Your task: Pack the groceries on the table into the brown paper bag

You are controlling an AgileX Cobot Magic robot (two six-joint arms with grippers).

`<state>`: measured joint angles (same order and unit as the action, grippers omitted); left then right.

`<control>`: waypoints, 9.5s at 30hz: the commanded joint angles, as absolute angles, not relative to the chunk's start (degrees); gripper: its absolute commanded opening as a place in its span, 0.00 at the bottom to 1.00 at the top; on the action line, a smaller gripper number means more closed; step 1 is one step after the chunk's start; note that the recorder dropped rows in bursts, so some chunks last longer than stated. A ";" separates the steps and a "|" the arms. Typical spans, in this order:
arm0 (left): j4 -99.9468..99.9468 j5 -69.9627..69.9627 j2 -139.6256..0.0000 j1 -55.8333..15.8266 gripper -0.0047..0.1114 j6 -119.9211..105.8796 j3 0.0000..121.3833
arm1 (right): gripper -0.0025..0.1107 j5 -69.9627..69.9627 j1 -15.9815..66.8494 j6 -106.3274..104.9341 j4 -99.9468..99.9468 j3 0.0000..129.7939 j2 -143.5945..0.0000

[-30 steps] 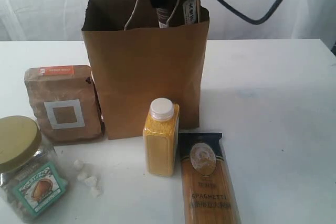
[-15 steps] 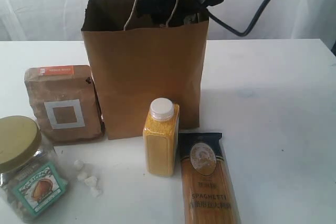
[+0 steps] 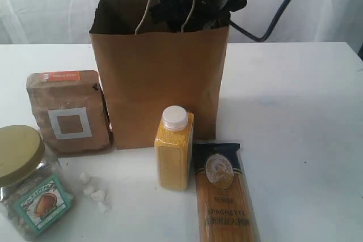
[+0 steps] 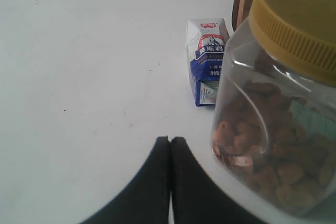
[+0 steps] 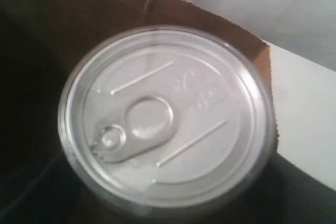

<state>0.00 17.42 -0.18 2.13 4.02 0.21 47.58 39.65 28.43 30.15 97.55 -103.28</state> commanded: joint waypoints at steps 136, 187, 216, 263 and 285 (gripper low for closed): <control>0.32 17.53 0.00 2.02 0.04 4.05 0.00 | 0.02 19.18 -4.00 3.61 4.07 0.00 0.00; 9.50 -2.06 -40.44 2.02 0.04 -26.14 28.68 | 0.02 19.33 -3.72 3.61 4.07 0.00 0.00; 11.68 39.87 -70.08 2.15 0.04 -22.79 48.10 | 0.02 19.43 -2.43 3.61 4.07 0.00 0.00; 32.91 47.47 -42.39 -10.64 0.44 -71.82 17.24 | 0.02 19.43 -2.32 3.61 4.07 0.00 0.00; 55.15 24.04 -42.13 -10.73 0.94 -91.05 10.12 | 0.02 19.43 -2.33 4.77 4.07 0.00 0.00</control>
<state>54.06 25.45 -42.35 -10.49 -84.82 10.87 19.83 -2.61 4.77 3.82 0.28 -0.21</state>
